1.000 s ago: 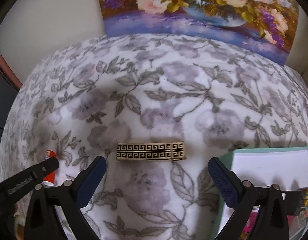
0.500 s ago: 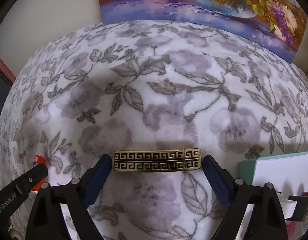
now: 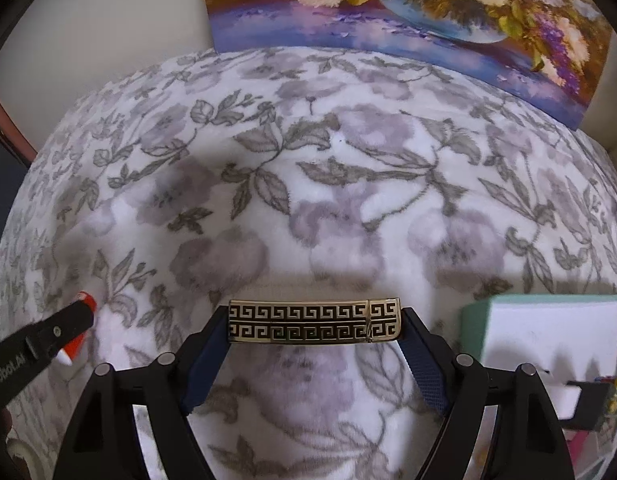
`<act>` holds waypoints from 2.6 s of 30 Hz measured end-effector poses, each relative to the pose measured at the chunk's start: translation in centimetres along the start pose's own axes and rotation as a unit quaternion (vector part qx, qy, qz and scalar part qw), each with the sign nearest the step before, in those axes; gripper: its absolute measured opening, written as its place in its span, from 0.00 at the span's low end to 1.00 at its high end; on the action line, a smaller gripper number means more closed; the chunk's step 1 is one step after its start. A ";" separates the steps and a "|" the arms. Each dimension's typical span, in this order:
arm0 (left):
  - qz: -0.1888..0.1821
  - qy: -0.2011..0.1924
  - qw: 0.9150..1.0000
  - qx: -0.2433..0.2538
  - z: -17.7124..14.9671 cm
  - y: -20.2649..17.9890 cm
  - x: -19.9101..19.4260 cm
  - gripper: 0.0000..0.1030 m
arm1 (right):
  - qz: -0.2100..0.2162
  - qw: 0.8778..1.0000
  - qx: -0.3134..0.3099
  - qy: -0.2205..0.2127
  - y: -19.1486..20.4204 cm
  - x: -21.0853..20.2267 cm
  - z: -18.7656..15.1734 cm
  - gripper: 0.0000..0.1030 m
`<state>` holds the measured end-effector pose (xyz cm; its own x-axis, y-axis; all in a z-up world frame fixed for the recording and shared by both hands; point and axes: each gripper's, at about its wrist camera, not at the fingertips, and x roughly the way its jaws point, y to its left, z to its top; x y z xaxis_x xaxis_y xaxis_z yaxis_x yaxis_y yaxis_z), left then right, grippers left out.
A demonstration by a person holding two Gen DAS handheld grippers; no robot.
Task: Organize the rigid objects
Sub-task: 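Carry the glue bottle and gold barrette into the tray and open both tools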
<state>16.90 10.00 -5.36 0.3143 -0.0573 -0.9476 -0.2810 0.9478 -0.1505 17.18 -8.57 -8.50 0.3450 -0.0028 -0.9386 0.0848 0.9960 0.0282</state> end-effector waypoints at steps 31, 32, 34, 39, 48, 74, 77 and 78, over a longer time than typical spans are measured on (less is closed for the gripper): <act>-0.054 -0.094 0.987 0.119 -6.2 -7.6 -11.2 0.21 | 0.003 0.996 0.074 -0.039 -8.8 -11.7 -6.9 0.82; -0.050 -0.100 0.985 0.132 -6.7 -8.2 -11.5 0.21 | 0.003 0.996 0.076 -0.041 -9.2 -12.0 -7.2 0.82; -0.047 -0.105 0.982 0.151 -7.5 -9.2 -11.9 0.21 | 0.002 0.996 0.079 -0.042 -10.0 -12.4 -7.7 0.82; -0.058 -0.102 0.974 0.193 -9.8 -11.7 -12.2 0.21 | -0.017 0.994 0.102 -0.041 -12.9 -13.3 -9.2 0.82; -0.075 -0.099 0.948 0.292 -15.5 -17.4 -12.4 0.21 | -0.044 0.987 0.155 -0.014 -18.8 -13.3 -12.5 0.82; -0.137 -0.097 0.918 0.360 -21.5 -24.4 -11.2 0.21 | -0.041 0.980 0.191 0.026 -23.2 -11.7 -15.8 0.82; -0.136 -0.096 0.918 0.360 -21.5 -24.7 -10.7 0.22 | -0.040 0.979 0.196 0.030 -23.3 -11.3 -15.9 0.82; -0.136 -0.094 0.918 0.360 -21.4 -24.7 -10.5 0.22 | -0.039 0.979 0.196 0.031 -23.3 -11.3 -15.9 0.82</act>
<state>1.14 -19.56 2.30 0.4537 -0.3318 -0.8271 0.4821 0.8720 -0.0854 -3.56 -30.33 -4.06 0.2671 -0.0590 -0.9618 0.4651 0.8821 0.0751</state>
